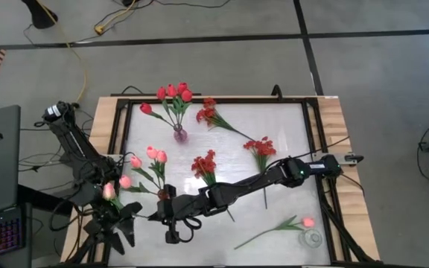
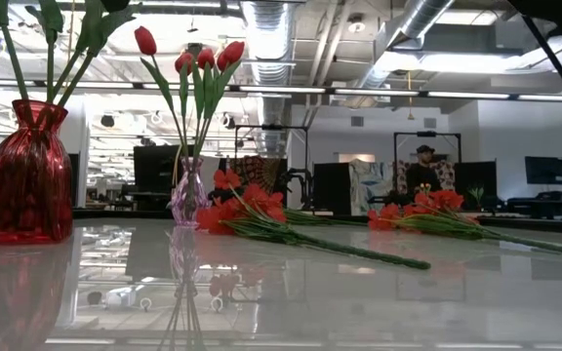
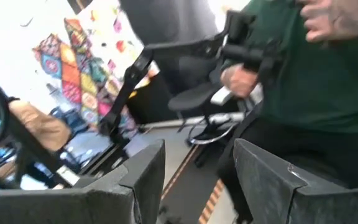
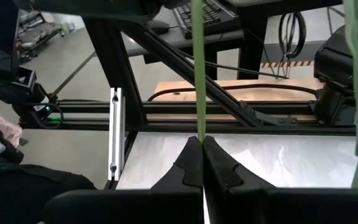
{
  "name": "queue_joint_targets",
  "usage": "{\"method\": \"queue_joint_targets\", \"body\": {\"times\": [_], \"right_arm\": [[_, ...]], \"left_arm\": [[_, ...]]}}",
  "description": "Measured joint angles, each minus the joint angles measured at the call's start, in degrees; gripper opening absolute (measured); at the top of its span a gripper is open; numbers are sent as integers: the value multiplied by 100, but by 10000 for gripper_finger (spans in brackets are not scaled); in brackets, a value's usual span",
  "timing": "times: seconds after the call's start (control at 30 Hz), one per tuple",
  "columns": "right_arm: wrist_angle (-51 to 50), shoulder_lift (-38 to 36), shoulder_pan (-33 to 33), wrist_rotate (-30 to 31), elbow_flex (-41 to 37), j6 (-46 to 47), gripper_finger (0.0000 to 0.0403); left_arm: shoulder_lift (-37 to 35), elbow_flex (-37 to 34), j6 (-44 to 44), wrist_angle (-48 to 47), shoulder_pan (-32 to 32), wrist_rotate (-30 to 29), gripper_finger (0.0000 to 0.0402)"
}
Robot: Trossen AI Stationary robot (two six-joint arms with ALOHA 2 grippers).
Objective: Sort flowers into vase by color
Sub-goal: Adjust the pink tulips in the red vase
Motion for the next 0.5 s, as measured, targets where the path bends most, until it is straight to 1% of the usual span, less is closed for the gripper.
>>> {"method": "queue_joint_targets", "body": {"times": [0.13,0.23,0.37,0.43,0.5], "right_arm": [[52,11,-19,87,-2,-23,19],[70,9,-27,97,-4,-23,19],[-375,105,-32,163,-77,-3,19],[-729,316,-33,300,-118,7,19],[-730,357,-44,460,-101,29,19]], "left_arm": [[1,-1,-47,193,-8,188,176],[2,-2,103,482,-17,413,161],[-64,87,485,1261,-42,819,137],[-51,67,536,1368,-36,953,129],[-15,39,496,1367,-28,987,126]]}}
